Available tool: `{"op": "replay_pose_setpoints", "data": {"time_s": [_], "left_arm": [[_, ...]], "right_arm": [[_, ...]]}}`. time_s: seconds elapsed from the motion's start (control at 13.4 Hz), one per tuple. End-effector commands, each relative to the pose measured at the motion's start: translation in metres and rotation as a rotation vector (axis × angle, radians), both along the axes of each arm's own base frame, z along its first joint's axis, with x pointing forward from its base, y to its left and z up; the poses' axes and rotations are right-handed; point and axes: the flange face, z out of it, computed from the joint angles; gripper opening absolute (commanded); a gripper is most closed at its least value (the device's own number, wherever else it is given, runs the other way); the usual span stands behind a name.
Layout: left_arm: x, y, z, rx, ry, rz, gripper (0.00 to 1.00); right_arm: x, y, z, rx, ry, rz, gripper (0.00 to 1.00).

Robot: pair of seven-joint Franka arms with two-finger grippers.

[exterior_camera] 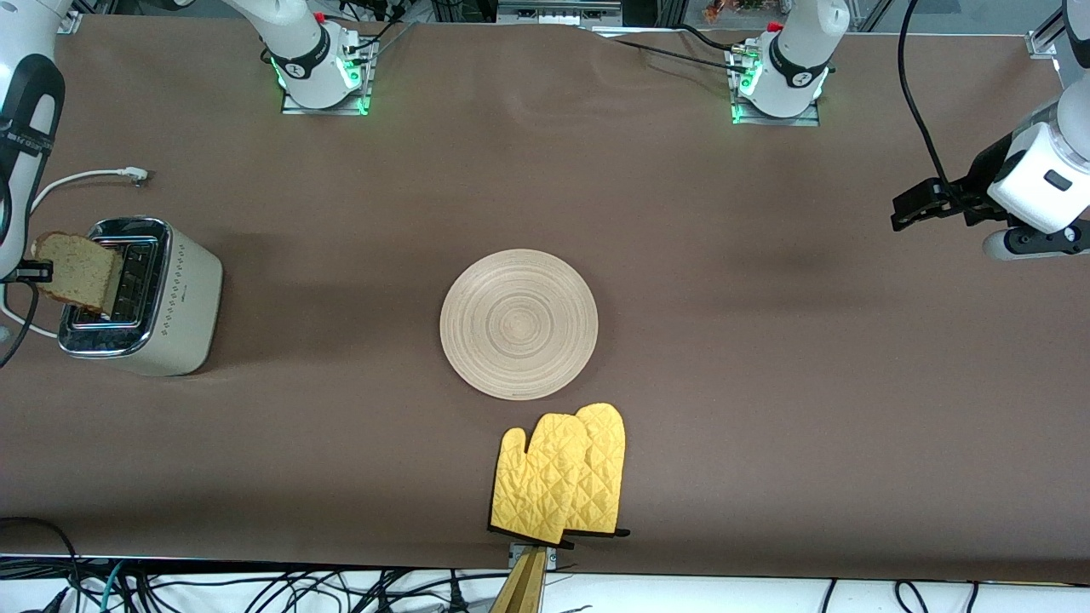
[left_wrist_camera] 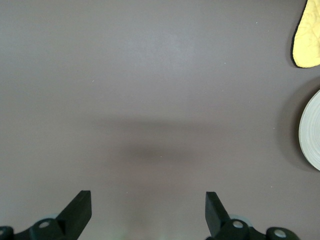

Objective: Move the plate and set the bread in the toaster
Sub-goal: 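Lower the bread into the toaster slot with the right gripper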

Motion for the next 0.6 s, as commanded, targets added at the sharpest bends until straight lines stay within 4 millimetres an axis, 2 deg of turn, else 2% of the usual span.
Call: {"op": "replay_pose_setpoints", "data": {"time_s": [0.0,0.07,0.15,0.22,0.3,0.37,0.52], "left_arm": [[0.001,0.001,0.005,-0.027,0.002,0.014,1.0],[0.001,0.001,0.005,-0.027,0.002,0.014,1.0],[0.001,0.001,0.005,-0.027,0.002,0.014,1.0],[0.001,0.001,0.005,-0.027,0.002,0.014,1.0],[0.001,0.001,0.005,-0.027,0.002,0.012,1.0],[0.001,0.0,0.004,-0.027,0.003,0.011,1.0],[0.001,0.0,0.005,-0.027,0.002,0.011,1.0]], "right_arm": [[0.004,0.003,-0.01,0.032,-0.018,-0.002,0.0],[0.006,0.007,-0.012,0.03,-0.016,0.0,0.06],[0.008,0.01,-0.014,0.037,-0.025,0.002,0.21],[0.01,0.012,-0.014,0.053,-0.043,0.001,0.41],[0.012,0.011,-0.013,0.056,-0.056,-0.001,0.89],[0.015,0.011,-0.007,0.056,-0.082,0.018,1.0],[0.023,0.02,0.011,0.059,-0.134,0.038,1.0]]}}
